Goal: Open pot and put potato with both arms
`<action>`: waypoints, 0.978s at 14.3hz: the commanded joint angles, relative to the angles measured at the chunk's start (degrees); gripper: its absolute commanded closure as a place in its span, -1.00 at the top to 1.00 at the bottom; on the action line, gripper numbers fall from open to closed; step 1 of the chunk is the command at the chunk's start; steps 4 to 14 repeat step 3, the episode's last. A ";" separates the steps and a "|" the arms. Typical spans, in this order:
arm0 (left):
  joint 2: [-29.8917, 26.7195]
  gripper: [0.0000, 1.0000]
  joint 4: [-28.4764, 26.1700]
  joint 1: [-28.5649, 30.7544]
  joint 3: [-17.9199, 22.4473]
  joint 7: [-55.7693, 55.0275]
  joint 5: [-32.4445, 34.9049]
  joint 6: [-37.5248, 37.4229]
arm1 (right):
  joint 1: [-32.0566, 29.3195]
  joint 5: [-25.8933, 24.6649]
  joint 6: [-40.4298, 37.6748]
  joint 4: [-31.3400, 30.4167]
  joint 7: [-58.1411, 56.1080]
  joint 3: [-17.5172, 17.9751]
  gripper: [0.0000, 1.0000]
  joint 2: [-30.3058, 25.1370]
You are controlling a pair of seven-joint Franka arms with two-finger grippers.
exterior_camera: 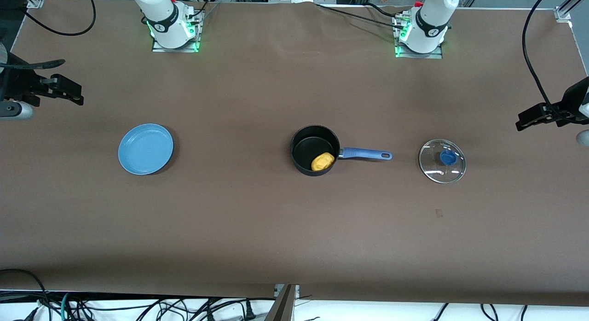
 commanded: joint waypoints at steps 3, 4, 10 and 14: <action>-0.76 1.00 0.82 -0.81 -0.59 -0.54 -0.94 -2.23 | -0.52 -0.69 -0.03 -0.62 -0.98 0.81 1.00 -0.57; -0.76 1.00 0.82 -0.81 -0.59 -0.54 -0.94 -2.23 | -0.52 -0.69 -0.03 -0.62 -0.98 0.81 1.00 -0.57; -0.76 1.00 0.82 -0.81 -0.59 -0.54 -0.94 -2.23 | -0.52 -0.69 -0.03 -0.62 -0.98 0.81 1.00 -0.57; -0.76 1.00 0.82 -0.81 -0.59 -0.54 -0.94 -2.23 | -0.52 -0.69 -0.03 -0.62 -0.98 0.81 1.00 -0.57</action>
